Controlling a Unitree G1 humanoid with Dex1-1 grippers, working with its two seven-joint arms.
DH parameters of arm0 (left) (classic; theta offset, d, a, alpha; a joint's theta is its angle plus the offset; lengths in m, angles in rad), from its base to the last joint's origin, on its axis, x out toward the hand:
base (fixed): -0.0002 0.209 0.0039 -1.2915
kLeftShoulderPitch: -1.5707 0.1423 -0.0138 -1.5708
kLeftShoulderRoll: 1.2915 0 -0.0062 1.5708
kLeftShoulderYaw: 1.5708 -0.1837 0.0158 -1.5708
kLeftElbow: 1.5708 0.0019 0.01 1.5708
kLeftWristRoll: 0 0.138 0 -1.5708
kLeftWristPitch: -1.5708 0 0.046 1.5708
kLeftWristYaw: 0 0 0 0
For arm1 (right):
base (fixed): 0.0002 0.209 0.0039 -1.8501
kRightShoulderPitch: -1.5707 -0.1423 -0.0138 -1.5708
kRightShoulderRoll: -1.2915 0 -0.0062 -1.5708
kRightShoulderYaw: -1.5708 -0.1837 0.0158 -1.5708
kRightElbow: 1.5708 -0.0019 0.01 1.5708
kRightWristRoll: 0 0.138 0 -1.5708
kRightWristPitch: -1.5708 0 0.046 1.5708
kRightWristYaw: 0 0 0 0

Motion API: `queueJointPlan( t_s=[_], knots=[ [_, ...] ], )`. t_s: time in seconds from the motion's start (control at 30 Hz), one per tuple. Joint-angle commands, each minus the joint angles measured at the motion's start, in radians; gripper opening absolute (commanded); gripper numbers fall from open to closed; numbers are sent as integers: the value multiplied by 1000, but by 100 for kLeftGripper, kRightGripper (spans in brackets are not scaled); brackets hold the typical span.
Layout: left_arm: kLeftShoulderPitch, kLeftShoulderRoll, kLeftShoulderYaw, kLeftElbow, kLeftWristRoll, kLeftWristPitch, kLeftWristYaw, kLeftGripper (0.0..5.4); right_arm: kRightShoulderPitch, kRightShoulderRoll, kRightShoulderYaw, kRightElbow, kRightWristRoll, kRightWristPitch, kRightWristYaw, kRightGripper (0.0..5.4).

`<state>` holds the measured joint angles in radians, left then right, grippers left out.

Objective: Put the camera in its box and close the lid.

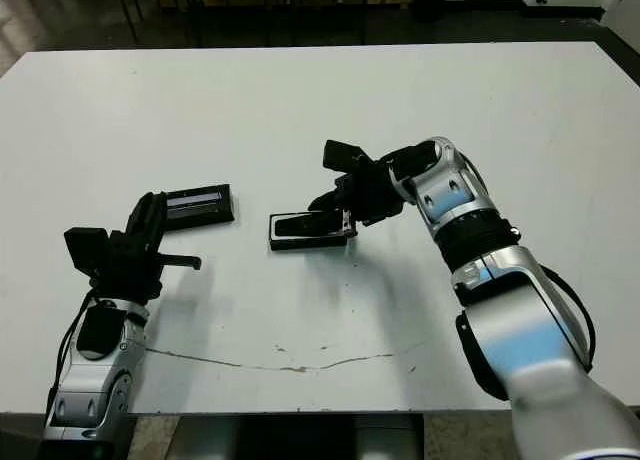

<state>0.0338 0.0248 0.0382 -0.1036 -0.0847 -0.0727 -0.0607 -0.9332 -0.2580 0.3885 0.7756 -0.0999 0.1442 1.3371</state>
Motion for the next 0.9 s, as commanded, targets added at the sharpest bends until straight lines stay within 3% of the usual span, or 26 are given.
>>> queueJointPlan(
  t_s=[0.03, 0.13, 0.43, 0.6, 0.83, 0.9],
  knots=[
    [17, -2, 2, 4, 2, 3, 4, 0, 8, 38, 9, 8, -5, -14, -31, 48],
    [20, -1, 2, -1, 0, 11, 4, 0, 5, 11, -9, -11, 6, -10, -15, 66],
    [13, 3, 6, 15, -2, 3, -4, 0, -15, -103, -108, -97, 64, -59, -11, 271],
    [11, 6, 7, 12, -1, 10, -4, 0, -2, -172, -153, -154, 66, -185, -62, 381],
    [13, 10, 6, 6, 2, 16, -7, 0, 43, -226, -269, -280, 206, -46, -62, 538],
    [12, 10, 5, 6, 3, 19, -5, 0, 66, -234, -294, -333, 243, 1, -77, 538]
  ],
)
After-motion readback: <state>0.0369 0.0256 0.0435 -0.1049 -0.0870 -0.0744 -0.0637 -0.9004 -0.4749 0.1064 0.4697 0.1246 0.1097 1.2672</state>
